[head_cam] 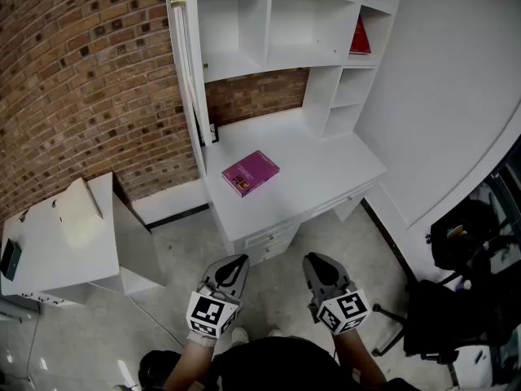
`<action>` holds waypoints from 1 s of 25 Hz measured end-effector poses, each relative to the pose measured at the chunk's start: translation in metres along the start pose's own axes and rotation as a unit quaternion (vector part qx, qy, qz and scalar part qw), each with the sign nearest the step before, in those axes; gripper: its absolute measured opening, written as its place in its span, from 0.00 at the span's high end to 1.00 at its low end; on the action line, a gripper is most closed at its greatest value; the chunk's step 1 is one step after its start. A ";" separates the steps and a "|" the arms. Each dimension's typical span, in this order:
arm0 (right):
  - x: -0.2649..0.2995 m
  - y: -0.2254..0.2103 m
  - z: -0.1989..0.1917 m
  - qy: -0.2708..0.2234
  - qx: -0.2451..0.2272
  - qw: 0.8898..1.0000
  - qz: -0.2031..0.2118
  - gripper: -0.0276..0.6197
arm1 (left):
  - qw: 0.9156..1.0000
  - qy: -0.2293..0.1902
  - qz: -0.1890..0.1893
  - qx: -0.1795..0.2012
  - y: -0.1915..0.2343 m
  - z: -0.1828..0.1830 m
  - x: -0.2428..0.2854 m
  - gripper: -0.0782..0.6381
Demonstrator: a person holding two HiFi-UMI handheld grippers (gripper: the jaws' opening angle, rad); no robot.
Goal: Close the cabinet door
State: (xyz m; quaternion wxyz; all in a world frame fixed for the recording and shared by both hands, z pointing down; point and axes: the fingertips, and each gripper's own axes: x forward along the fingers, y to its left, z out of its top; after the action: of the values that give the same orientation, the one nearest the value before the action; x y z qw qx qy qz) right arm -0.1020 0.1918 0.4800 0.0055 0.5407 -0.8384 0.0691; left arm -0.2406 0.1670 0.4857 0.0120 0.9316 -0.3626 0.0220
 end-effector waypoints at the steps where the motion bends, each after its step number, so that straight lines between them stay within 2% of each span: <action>1: -0.001 0.001 0.001 -0.001 0.000 1.000 0.003 0.88 | 1.000 -0.001 0.001 0.002 -0.002 0.002 0.000 0.88; 7: -0.007 -0.005 0.005 -0.004 -0.003 1.000 0.017 0.88 | 1.000 -0.003 0.014 0.012 -0.013 0.008 0.002 0.88; 11: -0.012 -0.019 0.016 -0.024 0.002 0.999 0.021 0.88 | 0.999 -0.003 0.031 0.019 -0.018 0.013 0.008 0.88; 17: -0.023 -0.050 0.045 -0.061 0.013 0.998 0.029 0.88 | 0.996 -0.009 0.077 0.048 -0.021 0.032 0.021 0.88; 25: -0.006 -0.084 0.063 -0.076 0.017 0.997 0.030 0.88 | 0.985 -0.046 0.145 0.076 0.015 0.078 0.038 0.88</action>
State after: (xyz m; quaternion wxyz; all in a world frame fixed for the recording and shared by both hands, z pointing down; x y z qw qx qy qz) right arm -0.0189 0.1555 0.4268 -0.0689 0.5186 -0.8512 0.0421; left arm -0.2204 0.1271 0.4098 -0.0785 0.8672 -0.4917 0.0079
